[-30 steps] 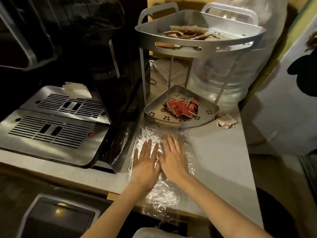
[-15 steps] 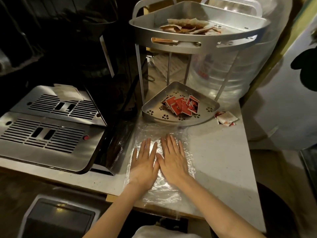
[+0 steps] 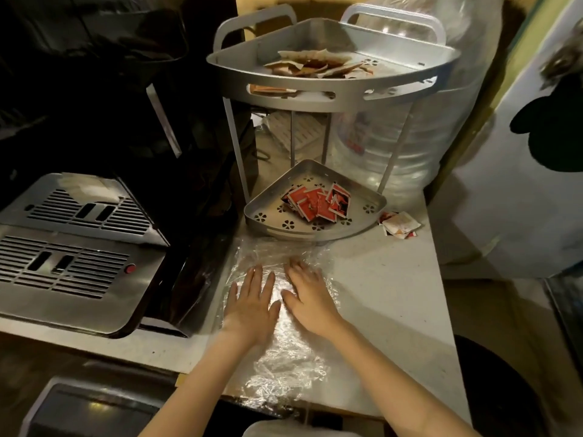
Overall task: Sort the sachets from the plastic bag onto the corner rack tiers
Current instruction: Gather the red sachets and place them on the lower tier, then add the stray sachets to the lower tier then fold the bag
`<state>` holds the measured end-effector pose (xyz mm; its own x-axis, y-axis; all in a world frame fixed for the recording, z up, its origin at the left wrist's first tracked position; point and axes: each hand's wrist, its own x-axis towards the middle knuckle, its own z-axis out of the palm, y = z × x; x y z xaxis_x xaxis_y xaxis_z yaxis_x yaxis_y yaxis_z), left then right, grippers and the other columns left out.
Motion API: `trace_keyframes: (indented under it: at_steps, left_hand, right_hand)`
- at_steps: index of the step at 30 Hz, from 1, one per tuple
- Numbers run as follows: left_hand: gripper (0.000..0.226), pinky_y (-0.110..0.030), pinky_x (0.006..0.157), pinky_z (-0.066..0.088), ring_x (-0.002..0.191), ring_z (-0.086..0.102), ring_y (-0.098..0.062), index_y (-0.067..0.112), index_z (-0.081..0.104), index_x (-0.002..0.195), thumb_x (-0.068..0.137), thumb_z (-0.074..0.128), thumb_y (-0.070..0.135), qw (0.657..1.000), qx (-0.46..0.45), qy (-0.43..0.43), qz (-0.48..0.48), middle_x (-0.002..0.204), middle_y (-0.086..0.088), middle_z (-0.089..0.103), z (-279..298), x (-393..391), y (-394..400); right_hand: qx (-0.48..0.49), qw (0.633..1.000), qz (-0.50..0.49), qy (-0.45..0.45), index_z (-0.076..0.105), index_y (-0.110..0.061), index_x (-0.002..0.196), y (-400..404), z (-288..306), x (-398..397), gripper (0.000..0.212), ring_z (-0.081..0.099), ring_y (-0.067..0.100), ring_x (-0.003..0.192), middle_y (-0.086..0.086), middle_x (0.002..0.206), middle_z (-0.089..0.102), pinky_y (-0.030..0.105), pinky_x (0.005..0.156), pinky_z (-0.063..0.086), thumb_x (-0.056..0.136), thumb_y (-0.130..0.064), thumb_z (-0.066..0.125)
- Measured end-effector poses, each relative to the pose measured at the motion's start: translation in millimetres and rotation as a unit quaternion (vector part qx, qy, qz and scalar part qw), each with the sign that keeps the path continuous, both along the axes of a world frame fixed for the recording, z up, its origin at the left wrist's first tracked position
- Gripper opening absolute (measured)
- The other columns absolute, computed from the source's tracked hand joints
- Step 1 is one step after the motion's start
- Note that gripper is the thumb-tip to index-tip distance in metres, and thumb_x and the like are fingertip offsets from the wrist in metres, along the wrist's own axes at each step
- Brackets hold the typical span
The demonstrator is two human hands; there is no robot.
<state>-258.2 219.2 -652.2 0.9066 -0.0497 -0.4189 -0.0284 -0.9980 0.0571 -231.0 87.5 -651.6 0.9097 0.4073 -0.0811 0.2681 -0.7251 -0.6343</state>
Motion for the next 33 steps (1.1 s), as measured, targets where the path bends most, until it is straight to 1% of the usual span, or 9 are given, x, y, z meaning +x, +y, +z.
trace_keyframes:
  at_steps: [4,7,11,17,20,23,26,30,33]
  left_hand:
    - [0.054,-0.050,0.114,0.006,0.144,0.002,-0.028,0.018,0.008,0.146,0.097,0.022,0.038,0.998,0.063,0.001,-0.002,0.156,-0.011,0.003,18.1,16.5,-10.1]
    - [0.043,-0.042,0.103,0.034,0.129,0.037,-0.031,0.013,0.037,0.134,0.096,0.030,0.031,0.993,0.116,0.018,-0.008,0.141,-0.014,0.038,39.3,35.8,-27.3]
    - [0.038,-0.032,0.084,0.043,0.112,0.056,-0.022,0.017,0.053,0.124,0.092,0.038,0.029,0.986,0.144,0.046,-0.069,0.126,-0.002,0.057,62.1,69.2,-58.7]
    - [0.027,-0.033,0.075,0.050,0.091,0.061,-0.027,0.011,0.058,0.108,0.092,0.043,0.027,0.983,-0.076,-0.094,-0.141,0.101,-0.009,0.063,80.6,114.4,-122.0]
    - [0.031,-0.029,0.072,0.041,0.099,0.058,-0.029,0.013,0.053,0.119,0.090,0.046,0.022,0.960,-0.200,-0.120,-0.153,0.111,-0.013,0.062,72.5,131.5,-153.1]
    - [0.044,-0.031,0.093,0.040,0.119,0.049,-0.030,0.011,0.045,0.131,0.090,0.049,0.022,0.935,-0.290,-0.124,-0.166,0.135,-0.013,0.048,54.4,140.8,-179.6]
    - [0.057,-0.038,0.107,0.036,0.127,0.042,-0.037,0.003,0.041,0.134,0.086,0.038,0.033,0.926,-0.291,-0.141,-0.193,0.138,-0.022,0.043,26.3,150.7,-197.5]
    - [0.053,-0.047,0.092,0.049,0.106,0.057,-0.045,-0.004,0.051,0.123,0.074,0.064,0.014,0.933,-0.248,-0.157,-0.209,0.115,-0.031,0.058,-4.7,163.6,-211.8]
    - [0.048,-0.044,0.086,0.053,0.102,0.062,-0.041,-0.001,0.056,0.118,0.078,0.050,0.025,0.928,-0.228,-0.192,-0.221,0.109,-0.028,0.063,-5.9,164.0,-217.8]
  right_hand:
    - [0.181,0.973,-0.074,0.122,0.054,-0.018,0.127,-29.3,13.5,6.3,0.037,0.055,-0.003,0.066,-0.003,0.114,0.062,0.007,0.059,0.042,0.093,-0.007,0.045]
    - [0.222,0.957,-0.154,0.102,0.065,-0.016,0.110,-54.6,18.9,17.2,0.028,0.065,0.026,0.086,-0.012,0.102,0.064,0.022,0.075,0.052,0.091,-0.005,0.048]
    - [0.219,0.950,-0.214,0.060,0.067,-0.011,0.104,-98.6,26.4,38.7,0.022,0.061,0.015,0.097,-0.001,0.100,0.067,0.004,0.075,0.043,0.089,-0.004,0.052]
    - [0.219,0.933,-0.280,0.058,0.057,-0.014,0.117,-162.0,36.2,65.7,0.032,0.055,0.011,0.103,-0.002,0.107,0.059,0.015,0.084,0.041,0.086,-0.005,0.058]
    - [0.198,0.929,-0.309,0.032,0.056,-0.009,0.118,-185.9,34.3,76.4,0.038,0.058,0.017,0.102,0.008,0.109,0.063,0.021,0.086,0.042,0.081,-0.004,0.063]
    - [0.163,0.931,-0.326,0.008,0.053,-0.006,0.122,-200.8,28.9,86.2,0.049,0.055,0.019,0.104,0.009,0.112,0.060,0.027,0.089,0.043,0.076,-0.002,0.067]
    - [0.112,0.939,-0.326,0.000,0.048,-0.006,0.128,-207.4,15.9,95.8,0.060,0.050,0.024,0.113,0.013,0.122,0.054,0.035,0.098,0.042,0.072,-0.002,0.070]
    - [0.070,0.945,-0.319,0.017,0.041,-0.006,0.134,-208.1,1.0,107.5,0.065,0.042,0.033,0.121,0.019,0.130,0.049,0.033,0.101,0.034,0.074,-0.004,0.067]
    - [0.055,0.947,-0.316,0.002,0.040,-0.007,0.135,-205.8,-4.1,114.7,0.059,0.039,0.032,0.126,0.018,0.134,0.048,0.032,0.103,0.031,0.080,-0.005,0.060]
